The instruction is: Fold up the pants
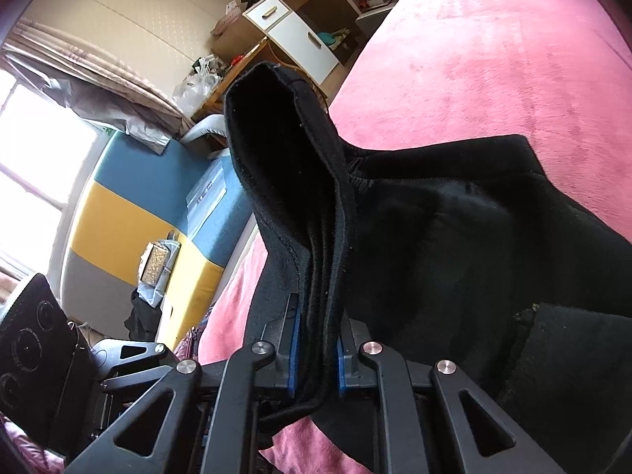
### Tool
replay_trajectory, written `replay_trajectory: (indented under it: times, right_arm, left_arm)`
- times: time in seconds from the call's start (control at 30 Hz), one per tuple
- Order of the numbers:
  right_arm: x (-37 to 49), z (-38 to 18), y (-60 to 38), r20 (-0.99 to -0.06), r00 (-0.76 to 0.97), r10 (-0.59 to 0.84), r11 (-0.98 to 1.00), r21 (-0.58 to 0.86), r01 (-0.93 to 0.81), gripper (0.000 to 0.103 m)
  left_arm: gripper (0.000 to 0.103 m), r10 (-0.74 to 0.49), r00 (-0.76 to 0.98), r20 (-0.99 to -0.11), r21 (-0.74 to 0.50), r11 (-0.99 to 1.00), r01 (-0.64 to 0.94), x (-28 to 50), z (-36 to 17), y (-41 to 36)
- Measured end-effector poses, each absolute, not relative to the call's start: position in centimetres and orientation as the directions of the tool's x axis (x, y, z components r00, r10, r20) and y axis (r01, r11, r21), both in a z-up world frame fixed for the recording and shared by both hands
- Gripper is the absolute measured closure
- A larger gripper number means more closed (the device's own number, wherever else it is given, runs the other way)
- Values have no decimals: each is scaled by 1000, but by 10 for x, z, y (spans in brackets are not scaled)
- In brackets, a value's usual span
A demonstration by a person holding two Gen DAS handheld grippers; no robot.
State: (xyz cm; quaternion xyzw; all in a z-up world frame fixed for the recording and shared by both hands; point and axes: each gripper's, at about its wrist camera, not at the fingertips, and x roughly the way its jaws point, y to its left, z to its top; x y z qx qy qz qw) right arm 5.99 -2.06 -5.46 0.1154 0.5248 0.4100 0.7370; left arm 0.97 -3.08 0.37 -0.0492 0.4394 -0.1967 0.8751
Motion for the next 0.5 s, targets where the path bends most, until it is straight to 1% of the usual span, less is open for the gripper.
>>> replay_trajectory:
  times: [0.2,0.3,0.4,0.5]
  right_arm:
    - [54,-51,-33,-661,141,737,636,608,-475,89]
    - [52,-48,-38,-658,162,735,645,606,-466,89]
    - [50,-44,-45,-658,185,730,657,601,-455,90]
    - [47,-38,-52,-651,207,730,664,604,-441,90]
  left_arm:
    - [78,-391,545,-742,-250,915,316,3,5,-24]
    - [77,-429,543,-722,-281,899,336,2,8,-20]
    - [77,-548,509,-663,-405,835,372,1,13,-1]
    - [77,-650,514,-559,-536,757,374,3,25,38]
